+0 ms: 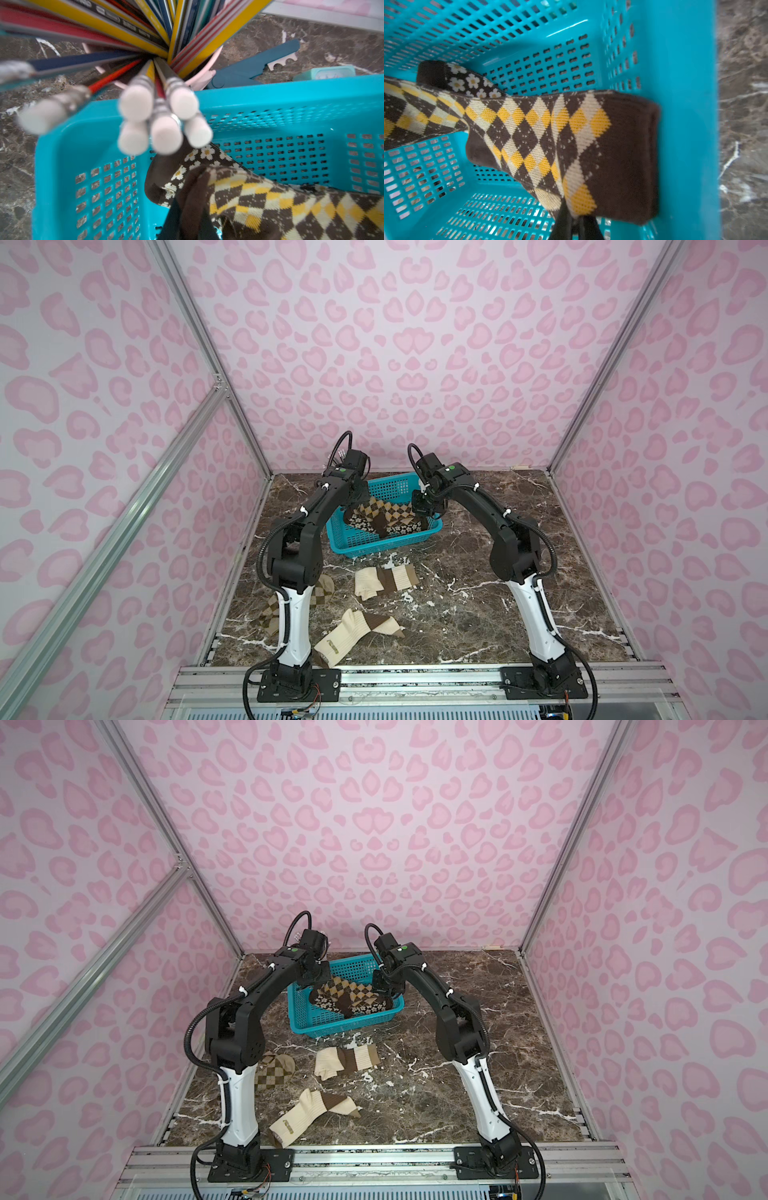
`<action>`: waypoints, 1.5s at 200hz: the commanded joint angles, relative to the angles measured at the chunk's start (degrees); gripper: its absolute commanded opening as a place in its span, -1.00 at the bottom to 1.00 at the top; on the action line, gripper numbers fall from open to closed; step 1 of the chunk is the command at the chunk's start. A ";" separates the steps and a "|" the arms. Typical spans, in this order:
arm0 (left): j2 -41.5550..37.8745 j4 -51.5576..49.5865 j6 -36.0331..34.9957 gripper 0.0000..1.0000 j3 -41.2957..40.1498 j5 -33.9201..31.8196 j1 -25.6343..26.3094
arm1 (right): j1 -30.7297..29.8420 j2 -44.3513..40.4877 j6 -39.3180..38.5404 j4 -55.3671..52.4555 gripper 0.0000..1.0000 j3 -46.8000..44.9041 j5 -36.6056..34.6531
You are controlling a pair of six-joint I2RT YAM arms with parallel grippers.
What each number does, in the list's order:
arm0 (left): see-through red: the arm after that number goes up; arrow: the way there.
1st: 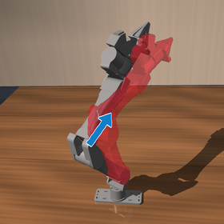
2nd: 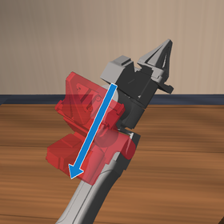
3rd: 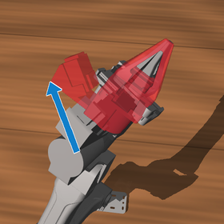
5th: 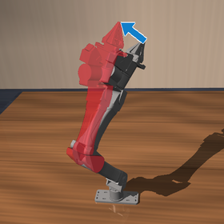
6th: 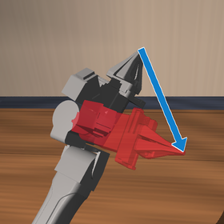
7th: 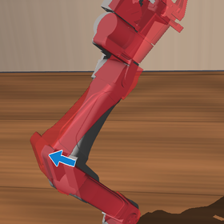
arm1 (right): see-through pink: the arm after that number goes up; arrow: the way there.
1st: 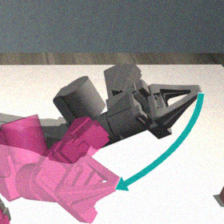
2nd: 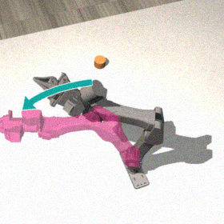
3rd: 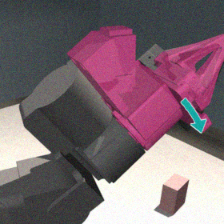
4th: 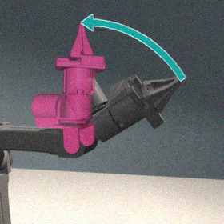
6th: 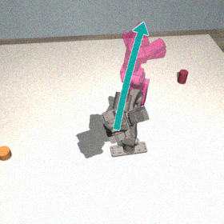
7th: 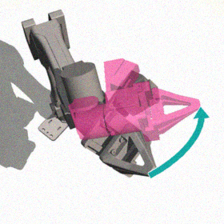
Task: Place the socks together as a pair
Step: Place a pair of socks in the bin, then flatten out the sock at the center of the board.
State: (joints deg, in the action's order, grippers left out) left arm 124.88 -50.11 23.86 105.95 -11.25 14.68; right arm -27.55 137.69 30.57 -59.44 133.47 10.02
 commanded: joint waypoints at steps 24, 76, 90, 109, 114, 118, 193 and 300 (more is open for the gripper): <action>-2.53 2.55 0.90 0.29 3.50 -2.24 -0.08 | 0.25 -2.94 -0.66 -0.56 -0.04 0.01 -0.96; -11.29 -0.08 3.07 0.46 3.41 0.68 0.58 | 0.50 -14.91 -1.78 1.27 0.24 -6.51 0.40; -17.44 0.54 3.94 0.46 -1.21 1.73 0.99 | 0.30 -21.46 -4.71 4.57 0.35 -13.79 2.54; -28.11 2.81 5.29 0.48 -10.62 4.32 2.01 | 0.05 -33.15 -8.22 11.19 0.49 -28.98 5.99; -31.12 3.26 5.81 0.50 -13.16 4.55 2.44 | 0.05 -36.44 -8.82 13.40 0.52 -33.54 7.30; -33.20 3.71 6.26 0.51 -15.39 4.81 2.80 | 0.16 -38.82 -9.04 15.14 0.54 -37.28 8.66; -53.81 -0.20 17.09 0.96 -43.37 4.77 18.98 | -11.91 -52.48 -6.57 34.20 0.35 -76.61 23.18; -54.92 -13.25 33.02 0.97 -57.04 7.07 38.14 | -6.32 -69.04 -8.35 36.04 0.56 -92.01 22.59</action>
State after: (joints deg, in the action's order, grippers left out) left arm 70.67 -59.37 51.44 50.63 -4.80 52.07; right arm -36.51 72.47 23.86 -23.49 43.20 31.46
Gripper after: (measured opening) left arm 0.997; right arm 0.764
